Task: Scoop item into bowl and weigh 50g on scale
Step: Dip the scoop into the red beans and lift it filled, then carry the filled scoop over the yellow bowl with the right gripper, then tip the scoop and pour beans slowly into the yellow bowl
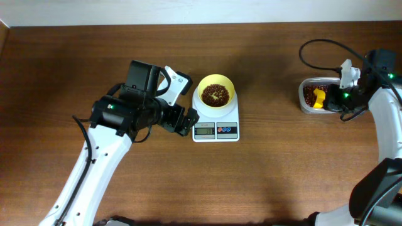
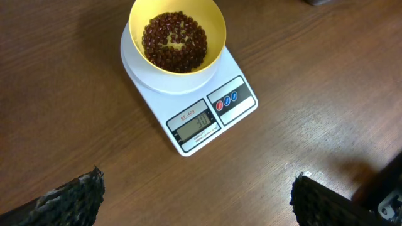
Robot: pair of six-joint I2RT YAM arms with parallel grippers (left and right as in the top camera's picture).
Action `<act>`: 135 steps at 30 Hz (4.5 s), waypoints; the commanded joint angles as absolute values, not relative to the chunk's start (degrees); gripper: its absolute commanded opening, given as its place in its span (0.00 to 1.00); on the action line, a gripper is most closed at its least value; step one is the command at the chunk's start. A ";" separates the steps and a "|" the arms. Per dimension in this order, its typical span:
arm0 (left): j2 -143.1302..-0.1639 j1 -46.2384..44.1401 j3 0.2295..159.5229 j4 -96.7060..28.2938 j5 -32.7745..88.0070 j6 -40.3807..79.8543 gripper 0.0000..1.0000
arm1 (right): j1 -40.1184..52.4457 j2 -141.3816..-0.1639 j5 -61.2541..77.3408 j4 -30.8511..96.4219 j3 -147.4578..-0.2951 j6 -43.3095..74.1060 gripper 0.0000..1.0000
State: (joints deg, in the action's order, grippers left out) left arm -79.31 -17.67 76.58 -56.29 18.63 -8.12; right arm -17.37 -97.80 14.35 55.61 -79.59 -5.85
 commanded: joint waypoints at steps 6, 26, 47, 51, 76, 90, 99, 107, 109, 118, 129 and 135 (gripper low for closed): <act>-79.77 -17.74 75.99 -56.21 19.07 -9.28 0.99 | -24.23 -98.72 28.36 55.33 -78.17 -4.01 0.04; -79.77 -17.74 75.99 -56.21 19.07 -9.28 0.99 | -47.66 -101.69 64.69 58.87 -74.87 -4.03 0.04; -79.77 -17.74 75.99 -56.21 19.07 -9.28 0.99 | -9.23 -101.51 69.14 48.14 -78.13 8.01 0.04; -79.77 -17.74 75.99 -56.21 19.07 -9.28 0.99 | -2.00 -101.51 57.08 48.14 -85.36 7.77 0.04; -79.77 -17.74 75.99 -56.21 19.07 -9.28 0.99 | 16.67 -100.33 23.29 46.59 -90.35 -8.78 0.04; -79.77 -17.74 75.99 -56.21 19.07 -9.28 0.99 | 16.64 -100.33 23.29 45.80 -90.35 -8.80 0.04; -79.77 -17.74 75.99 -56.21 19.07 -9.28 0.99 | 16.49 -100.31 19.86 46.72 -90.35 -9.69 0.04; -79.77 -17.74 75.99 -56.21 19.07 -9.28 0.99 | 16.53 -100.31 19.84 47.31 -90.35 -13.34 0.04; -79.77 -17.74 75.99 -56.21 19.07 -9.28 0.99 | 16.53 -100.31 19.86 47.20 -90.35 -15.20 0.04; -79.77 -17.74 75.99 -56.21 19.07 -9.28 0.99 | 16.88 -98.80 18.26 47.09 -90.35 -23.00 0.04; -79.77 -17.74 75.99 -56.21 19.07 -9.28 0.99 | 20.25 -98.39 13.26 46.48 -90.35 -25.71 0.04; -79.77 -17.74 75.99 -56.21 19.07 -9.28 0.99 | 20.23 -98.37 13.54 46.17 -90.35 -24.77 0.04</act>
State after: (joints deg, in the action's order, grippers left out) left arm -79.31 -17.67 76.49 -56.27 18.63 -8.10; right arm 20.25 -100.77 12.71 46.41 -88.73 -25.45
